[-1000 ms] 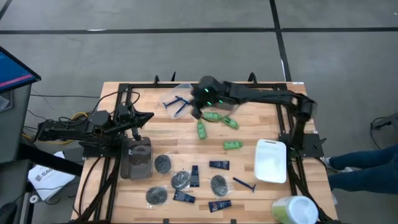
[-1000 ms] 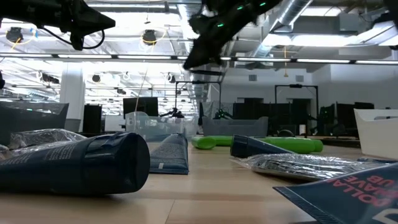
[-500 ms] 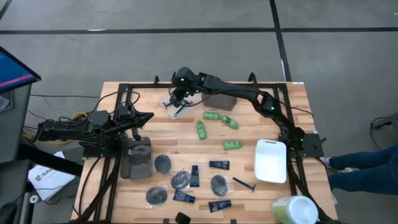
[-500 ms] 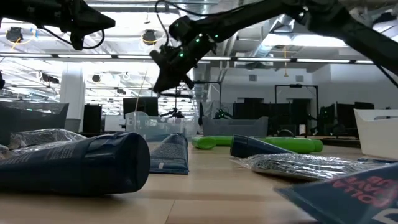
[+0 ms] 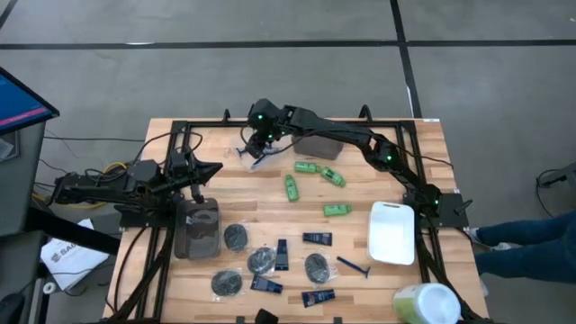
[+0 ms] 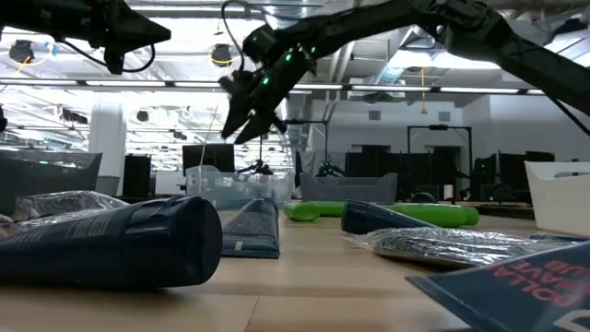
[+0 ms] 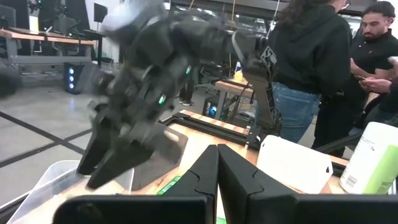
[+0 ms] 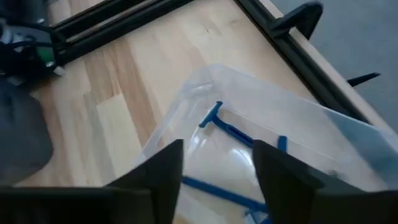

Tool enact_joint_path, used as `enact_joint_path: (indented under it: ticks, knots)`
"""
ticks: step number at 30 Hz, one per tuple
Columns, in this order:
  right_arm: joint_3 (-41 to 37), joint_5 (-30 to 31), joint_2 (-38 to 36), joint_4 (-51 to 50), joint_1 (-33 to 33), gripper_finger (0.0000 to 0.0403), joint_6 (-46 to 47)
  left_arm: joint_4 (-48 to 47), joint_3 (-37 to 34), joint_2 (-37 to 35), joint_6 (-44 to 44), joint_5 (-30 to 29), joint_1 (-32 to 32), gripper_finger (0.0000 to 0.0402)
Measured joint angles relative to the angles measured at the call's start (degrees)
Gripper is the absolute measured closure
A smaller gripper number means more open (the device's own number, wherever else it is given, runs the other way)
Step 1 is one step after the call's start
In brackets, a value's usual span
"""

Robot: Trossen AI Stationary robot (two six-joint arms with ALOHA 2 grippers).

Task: Pick & Place Travel size toiletries
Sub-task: Put the blue razor into the white transparent bin

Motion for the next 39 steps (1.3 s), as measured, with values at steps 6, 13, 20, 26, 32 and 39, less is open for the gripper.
enact_joint_path:
  ticks: [6,13,20,26,32,39]
  knots:
    - [0.2,-2.7,-10.4,-17.4,2.0,0.0185,-6.6,0.0,0.0,0.0,0.0,0.0,0.0,0.0402]
    - [0.1,-2.7,-16.1,-38.4,11.6,0.022,-9.0,0.0,0.0,0.0,0.0,0.0,0.0,0.0402]
    - [-1.0,1.6,-15.8,-47.9,23.9,0.0226,-3.7,0.0,0.0,0.0,0.0,0.0,0.0,0.0402]
    - [-11.0,4.8,-20.9,-48.4,30.6,0.0208,7.6,0.0,0.0,0.0,0.2,0.0,0.0,0.0402]
    - [-30.0,4.7,-30.7,-41.9,36.8,0.0211,23.4,0.0,0.0,0.0,0.2,0.0,0.0,0.0402]
    - [-48.4,3.5,-35.3,-28.3,43.2,0.0221,37.9,0.0,0.0,0.0,1.7,0.0,0.0,0.0402]
